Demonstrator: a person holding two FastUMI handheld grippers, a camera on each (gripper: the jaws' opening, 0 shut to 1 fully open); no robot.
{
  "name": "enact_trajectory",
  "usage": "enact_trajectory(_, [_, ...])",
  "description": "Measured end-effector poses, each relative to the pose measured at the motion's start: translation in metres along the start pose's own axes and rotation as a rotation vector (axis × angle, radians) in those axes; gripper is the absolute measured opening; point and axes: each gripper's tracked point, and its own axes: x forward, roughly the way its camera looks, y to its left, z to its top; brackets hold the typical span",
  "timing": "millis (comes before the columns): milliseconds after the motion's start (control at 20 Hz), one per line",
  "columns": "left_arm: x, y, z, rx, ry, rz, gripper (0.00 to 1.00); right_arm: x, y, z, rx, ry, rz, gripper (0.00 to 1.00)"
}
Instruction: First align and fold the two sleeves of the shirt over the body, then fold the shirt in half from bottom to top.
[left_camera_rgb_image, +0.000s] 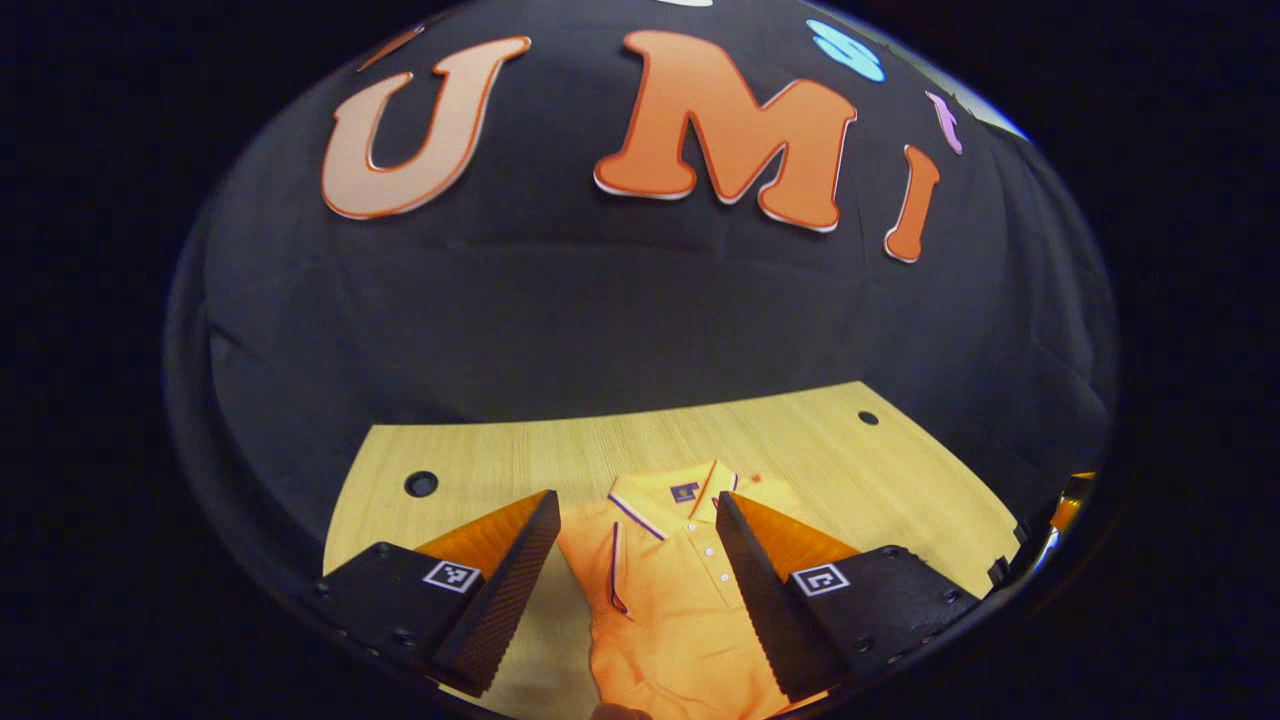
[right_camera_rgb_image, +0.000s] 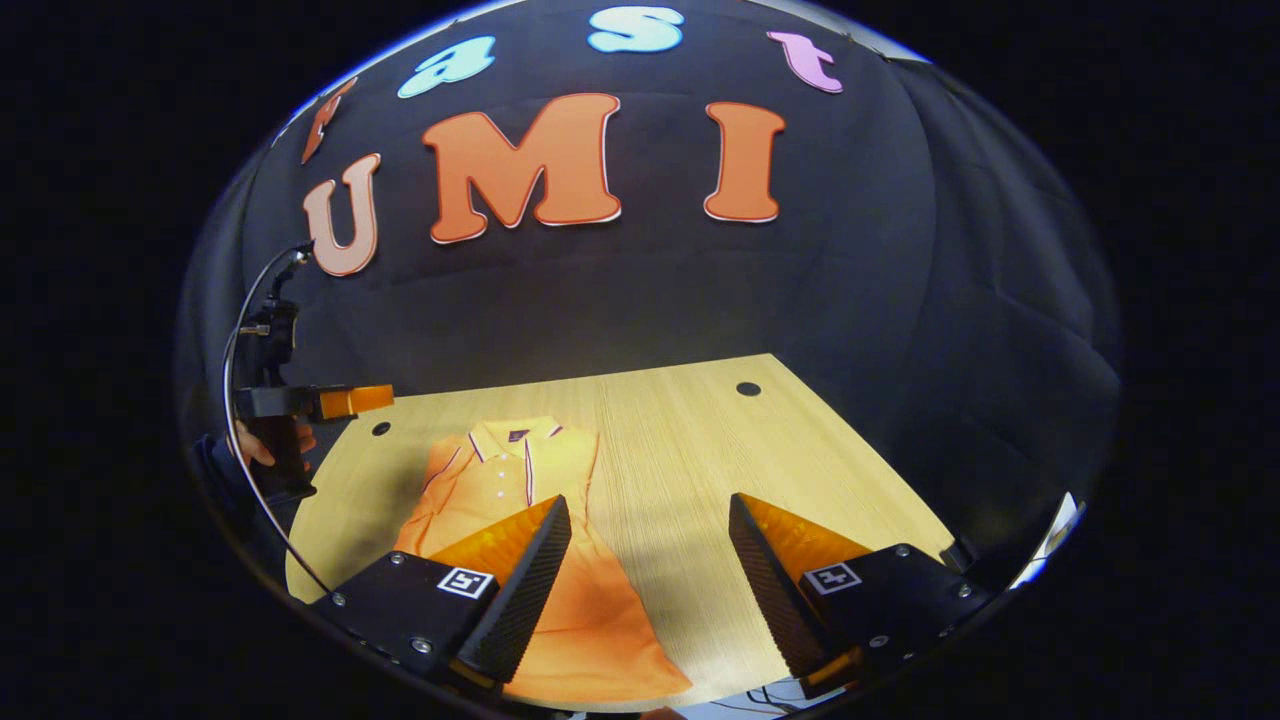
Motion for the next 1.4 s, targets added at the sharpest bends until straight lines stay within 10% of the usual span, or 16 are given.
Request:
enact_trajectory(900, [-0.238,-0.031,0.05,0.0,-0.554,0.313,0.98,-0.018,0.029,0.05,-0.166,-0.315,0.253,0.97])
enact_trajectory(1400, [-0.223,-0.042,-0.09,0.008,-0.188,0.302,0.98,-0.006,0.014,-0.051,-0.188,-0.064,0.259,0.97])
